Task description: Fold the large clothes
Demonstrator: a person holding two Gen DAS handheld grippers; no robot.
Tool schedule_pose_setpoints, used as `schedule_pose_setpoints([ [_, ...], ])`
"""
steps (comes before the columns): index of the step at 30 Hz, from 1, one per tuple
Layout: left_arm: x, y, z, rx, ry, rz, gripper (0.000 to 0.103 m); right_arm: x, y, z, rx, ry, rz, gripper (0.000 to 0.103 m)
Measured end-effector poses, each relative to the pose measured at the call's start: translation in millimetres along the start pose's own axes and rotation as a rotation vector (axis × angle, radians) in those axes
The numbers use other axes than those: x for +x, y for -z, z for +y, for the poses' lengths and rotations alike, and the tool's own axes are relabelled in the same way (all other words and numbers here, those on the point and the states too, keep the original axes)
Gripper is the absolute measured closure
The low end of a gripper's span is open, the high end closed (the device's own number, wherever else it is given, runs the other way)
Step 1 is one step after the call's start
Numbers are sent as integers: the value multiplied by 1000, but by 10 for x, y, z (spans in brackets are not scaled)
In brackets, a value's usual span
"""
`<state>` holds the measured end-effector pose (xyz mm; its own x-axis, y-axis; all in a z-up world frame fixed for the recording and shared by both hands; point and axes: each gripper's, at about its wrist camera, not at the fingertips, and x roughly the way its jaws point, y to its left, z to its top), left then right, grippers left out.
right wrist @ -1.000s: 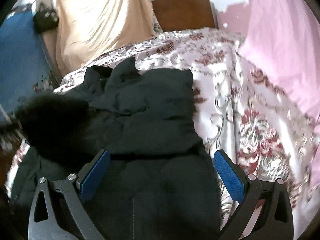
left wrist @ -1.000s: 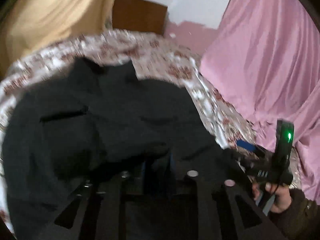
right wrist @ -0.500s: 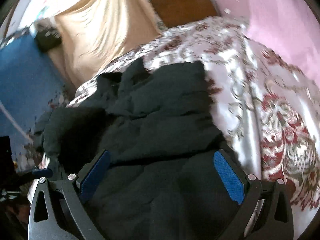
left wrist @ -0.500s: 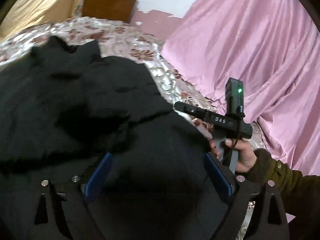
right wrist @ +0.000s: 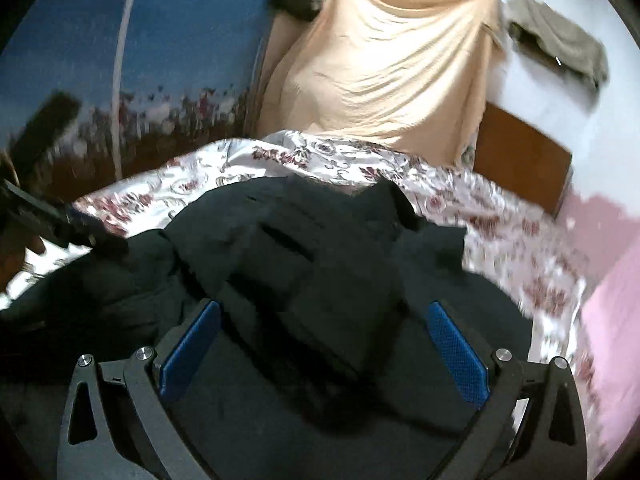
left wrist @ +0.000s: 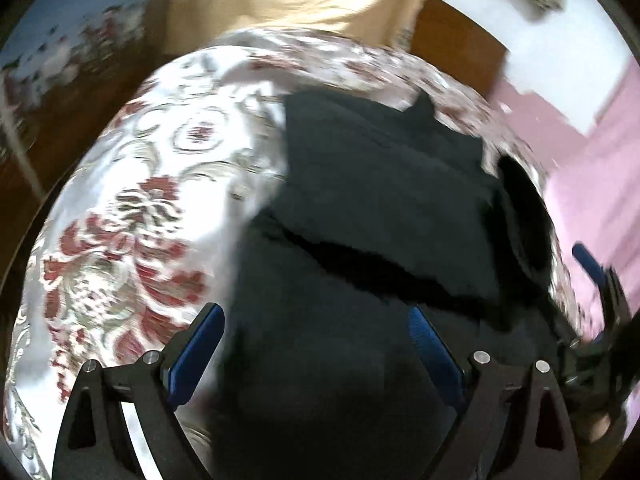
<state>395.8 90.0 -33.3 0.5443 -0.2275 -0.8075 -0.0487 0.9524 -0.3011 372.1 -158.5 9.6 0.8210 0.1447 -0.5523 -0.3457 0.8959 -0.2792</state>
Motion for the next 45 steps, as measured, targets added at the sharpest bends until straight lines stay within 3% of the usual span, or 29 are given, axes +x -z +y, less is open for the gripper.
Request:
schedule_pose_setpoints([
  [1, 10, -30, 40, -13, -6, -2, 10, 101, -66, 76, -20, 32, 14, 3],
  [2, 10, -67, 80, -24, -11, -7, 10, 173, -107, 108, -23, 53, 23, 12],
  [3, 16, -106, 97, -25, -14, -12, 10, 175, -133, 131, -16, 58, 26, 31],
  [6, 97, -251, 43, -1, -35, -27, 10, 97, -201, 48, 42, 105, 8, 71],
  [9, 167, -363, -31, 10, -45, -43, 10, -108, -237, -202, 97, 128, -52, 93],
  [13, 327, -528, -200, 4, -52, -58, 10, -405, -213, -776, 194, 194, -103, 94],
  [17, 596, -581, -445, 31, -78, -49, 10, -458, 30, -1353, 315, 271, -79, 94],
  [20, 895, -547, -569, 79, -129, 4, 10, -272, 348, -1694, 404, 319, 2, 94],
  [22, 1015, -498, -609, 107, -158, 25, 10, -20, 637, -1854, 459, 307, 137, 91],
  [23, 1014, -477, -626, 126, -166, 18, 10, 55, 759, -1919, 481, 312, 196, 89],
  [25, 948, -475, -634, 148, -164, 4, 10, 57, 916, -2018, 531, 324, 233, 75],
  [26, 888, -496, -634, 150, -156, -13, 10, -7, 971, -2091, 573, 331, 219, 57],
  [27, 837, -528, -631, 148, -147, -36, 10, -65, 986, -2125, 591, 349, 203, 47],
  [28, 781, -565, -637, 145, -133, -63, 10, -134, 975, -2170, 603, 360, 173, 47],
  [32, 765, -758, -779, 156, -124, -102, 10, 67, 669, -2138, 526, 248, 149, 47],
  [36, 1116, -816, -944, 224, -160, -16, 10, 620, 529, -1861, 444, 89, 255, 53],
  [38, 1276, -776, -961, 254, -170, 10, 10, 875, 614, -1747, 399, 69, 318, 53],
  [40, 1346, -723, -915, 258, -162, -16, 0, 987, 779, -1734, 445, 26, 335, 53],
  [45, 1458, -605, -820, 256, -127, -53, 0, 1130, 1003, -1690, 515, -49, 313, 53],
])
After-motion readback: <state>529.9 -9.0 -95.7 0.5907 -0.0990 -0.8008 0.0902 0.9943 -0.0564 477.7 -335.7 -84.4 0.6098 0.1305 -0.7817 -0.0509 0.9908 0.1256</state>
